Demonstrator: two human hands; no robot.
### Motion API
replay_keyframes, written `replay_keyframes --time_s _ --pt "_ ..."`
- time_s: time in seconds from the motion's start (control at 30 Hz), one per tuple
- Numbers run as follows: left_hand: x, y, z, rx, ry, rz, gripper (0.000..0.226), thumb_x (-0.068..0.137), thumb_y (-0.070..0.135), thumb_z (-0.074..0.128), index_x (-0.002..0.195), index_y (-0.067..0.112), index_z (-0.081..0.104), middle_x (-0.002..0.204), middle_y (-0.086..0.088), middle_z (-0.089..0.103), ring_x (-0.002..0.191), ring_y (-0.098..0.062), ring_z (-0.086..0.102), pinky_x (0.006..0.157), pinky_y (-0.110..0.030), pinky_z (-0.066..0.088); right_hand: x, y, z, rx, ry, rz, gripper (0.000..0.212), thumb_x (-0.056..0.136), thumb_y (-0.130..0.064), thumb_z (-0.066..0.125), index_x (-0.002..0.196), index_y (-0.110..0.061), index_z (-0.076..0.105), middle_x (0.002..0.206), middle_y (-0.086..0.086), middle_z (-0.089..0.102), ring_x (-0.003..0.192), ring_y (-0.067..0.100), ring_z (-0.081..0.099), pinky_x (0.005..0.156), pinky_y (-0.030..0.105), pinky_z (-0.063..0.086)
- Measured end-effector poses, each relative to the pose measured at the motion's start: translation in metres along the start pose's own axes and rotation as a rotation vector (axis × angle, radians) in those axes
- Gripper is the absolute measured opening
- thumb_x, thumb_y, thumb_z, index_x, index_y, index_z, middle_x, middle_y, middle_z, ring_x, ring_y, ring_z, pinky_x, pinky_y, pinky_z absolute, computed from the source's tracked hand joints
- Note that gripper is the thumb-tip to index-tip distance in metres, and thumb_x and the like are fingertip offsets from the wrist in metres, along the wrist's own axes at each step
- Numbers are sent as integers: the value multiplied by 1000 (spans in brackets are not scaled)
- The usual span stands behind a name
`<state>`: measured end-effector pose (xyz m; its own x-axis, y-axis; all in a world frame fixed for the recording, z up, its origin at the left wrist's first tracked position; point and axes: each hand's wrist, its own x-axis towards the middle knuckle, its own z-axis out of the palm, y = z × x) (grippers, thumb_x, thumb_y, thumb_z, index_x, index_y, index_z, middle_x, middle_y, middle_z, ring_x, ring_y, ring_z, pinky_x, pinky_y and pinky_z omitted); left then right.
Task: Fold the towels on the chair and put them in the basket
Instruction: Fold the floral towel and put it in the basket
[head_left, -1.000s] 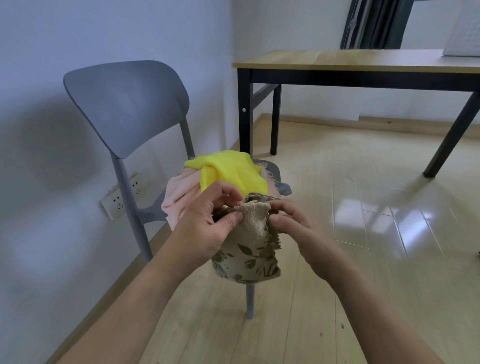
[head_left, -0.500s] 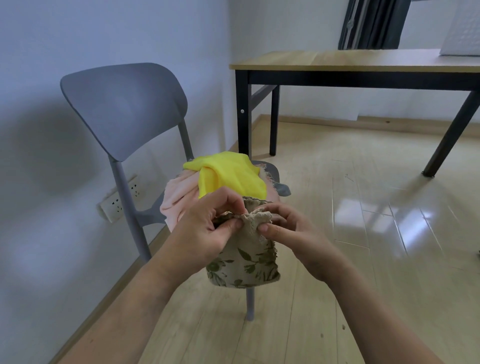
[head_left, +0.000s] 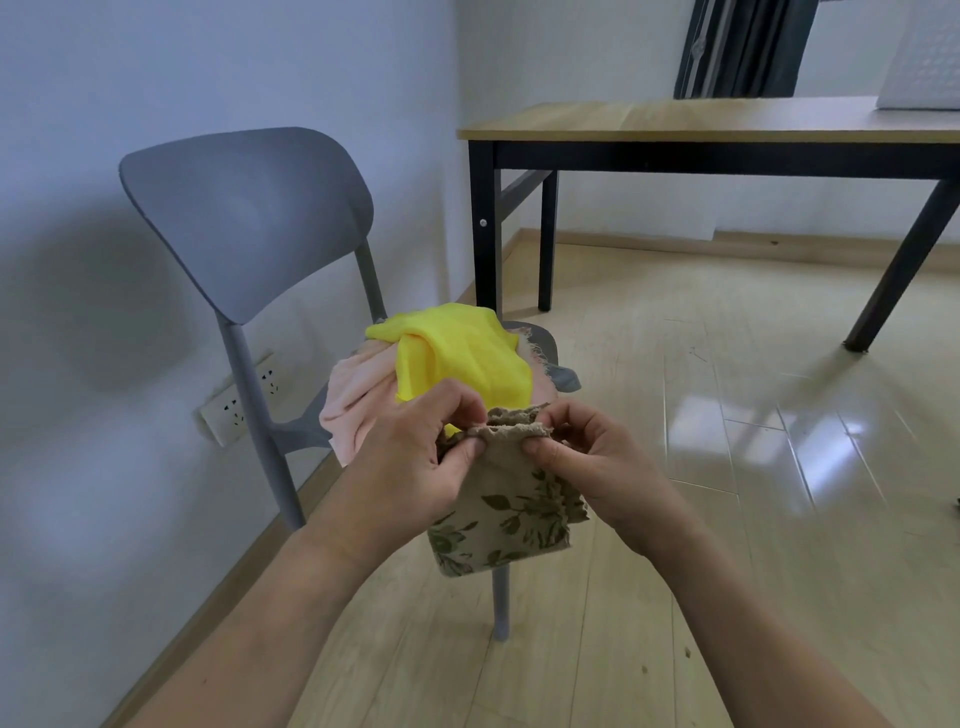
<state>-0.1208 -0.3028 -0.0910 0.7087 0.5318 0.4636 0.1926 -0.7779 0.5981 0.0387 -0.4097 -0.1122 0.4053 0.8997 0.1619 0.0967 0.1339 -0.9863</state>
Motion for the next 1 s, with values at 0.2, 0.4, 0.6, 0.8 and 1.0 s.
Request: replay_keyframes --time_s 0.2,0.4,0.6,0.8,1.0 --pt "0 -4 1 146 -299 -102 9 86 39 63 82 42 55 74 13 57 75 -5 49 67 -29 41 2 1 -3 -79 117 -57 17 88 -6 62 77 -18 59 77 0 56 72 13 49 66 27 43" --pt "1 -7 -2 489 -369 -49 26 93 53 45 92 35 63 94 20 57 96 -11 30 79 -31 14 4 9 -14 -179 287 -75 17 85 -8 65 75 -22 61 71 -3 59 66 12 52 61 26 46" --pt "-3 10 -1 274 -355 233 33 83 61 47 65 33 50 111 32 60 110 -4 30 93 -33 21 8 20 -21 -319 432 -27 17 82 -6 63 74 -20 57 71 0 59 64 13 51 57 23 43" --pt "-6 19 4 -11 -290 195 36 80 49 61 59 23 46 97 16 63 111 -8 37 91 -31 27 10 23 -12 -203 400 -2 18 85 -5 59 77 -21 53 70 3 57 60 11 47 56 27 39" --pt "-2 14 -1 -142 -228 109 38 73 48 66 62 17 48 92 20 63 98 -9 44 91 -41 37 13 22 -10 -135 405 -14 16 87 -8 58 78 -21 54 71 5 59 63 13 50 58 29 40"
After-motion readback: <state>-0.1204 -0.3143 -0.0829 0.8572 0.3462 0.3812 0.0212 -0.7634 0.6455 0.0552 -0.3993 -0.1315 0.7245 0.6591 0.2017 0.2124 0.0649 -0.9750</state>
